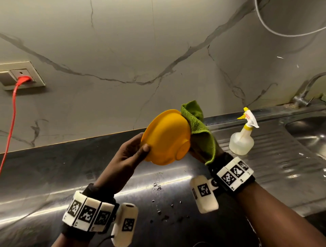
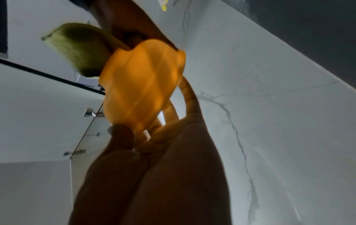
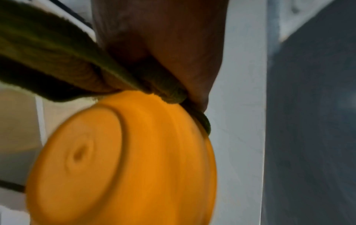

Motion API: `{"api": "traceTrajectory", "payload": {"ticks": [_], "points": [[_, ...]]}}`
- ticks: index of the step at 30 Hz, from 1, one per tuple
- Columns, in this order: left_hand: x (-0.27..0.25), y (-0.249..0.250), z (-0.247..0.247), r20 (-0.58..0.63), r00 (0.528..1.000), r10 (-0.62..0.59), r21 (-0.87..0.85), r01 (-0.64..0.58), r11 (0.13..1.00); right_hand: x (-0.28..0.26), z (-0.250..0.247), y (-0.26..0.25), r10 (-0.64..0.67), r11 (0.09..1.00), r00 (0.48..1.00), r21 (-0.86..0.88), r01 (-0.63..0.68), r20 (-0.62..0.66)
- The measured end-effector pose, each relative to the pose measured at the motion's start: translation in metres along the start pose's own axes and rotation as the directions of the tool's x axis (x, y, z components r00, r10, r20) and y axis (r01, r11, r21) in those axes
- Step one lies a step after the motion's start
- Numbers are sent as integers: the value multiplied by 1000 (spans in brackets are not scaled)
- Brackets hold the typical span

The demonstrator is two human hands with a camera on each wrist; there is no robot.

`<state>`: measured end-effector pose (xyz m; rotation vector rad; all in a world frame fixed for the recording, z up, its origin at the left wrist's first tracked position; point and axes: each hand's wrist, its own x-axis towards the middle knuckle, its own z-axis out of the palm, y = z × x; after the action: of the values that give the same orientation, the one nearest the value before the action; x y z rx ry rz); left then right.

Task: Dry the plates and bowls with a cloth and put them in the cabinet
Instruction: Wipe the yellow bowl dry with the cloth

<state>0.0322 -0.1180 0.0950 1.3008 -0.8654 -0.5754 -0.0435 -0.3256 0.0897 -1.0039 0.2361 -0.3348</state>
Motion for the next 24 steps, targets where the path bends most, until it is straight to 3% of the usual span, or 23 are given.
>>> {"api": "traceTrajectory", "payload": {"ticks": [1, 2, 5, 7, 9, 12, 13, 14, 16, 17, 18, 20, 22, 24], "points": [[1, 1, -1, -8, 999, -35, 39, 35, 999, 6, 0, -6, -57, 998, 997, 15, 56, 55], [4, 1, 0, -30, 998, -49, 78, 51, 996, 12, 0, -9, -132, 984, 987, -105, 141, 93], [10, 0, 6, -113, 993, -23, 124, 37, 992, 20, 5, -8, -347, 808, 921, -442, 389, 177], [14, 2, 11, -135, 991, -15, 119, 32, 992, 21, 9, 1, -509, 566, 797, -571, 595, 325], [16, -2, 12, -123, 992, -14, 111, 28, 993, 17, 15, 3, -596, 330, 663, -615, 716, 453], [12, -9, 13, -121, 992, -19, 8, 20, 1000, 16, 21, 1, -614, 160, 564, -614, 773, 552], [11, -12, 12, -136, 990, -20, -38, 15, 999, 17, 22, 1, -617, 185, 571, -605, 774, 542], [9, -12, 11, -158, 987, -27, -103, 11, 995, 19, 20, 1, -620, 291, 618, -590, 753, 483], [6, -12, 9, -194, 980, -54, -272, -1, 962, 20, 16, -1, -507, 716, 835, -433, 547, 216], [5, -12, 6, -200, 978, -57, -326, -12, 945, 18, 15, 0, -359, 886, 928, -277, 373, 103], [4, -12, 5, -198, 979, -58, -347, -14, 938, 16, 13, 5, -215, 968, 975, -119, 220, 51], [4, -10, 5, -177, 982, -71, -323, 10, 946, 10, 11, 11, -122, 993, 992, 1, 122, 9], [2, -9, 3, -142, 984, -107, -236, 71, 969, 9, 8, 10, -171, 985, 985, -24, 171, -21], [3, -6, 1, -91, 988, -126, -70, 120, 990, 14, 3, 9, -266, 951, 964, -159, 264, 12]]}}
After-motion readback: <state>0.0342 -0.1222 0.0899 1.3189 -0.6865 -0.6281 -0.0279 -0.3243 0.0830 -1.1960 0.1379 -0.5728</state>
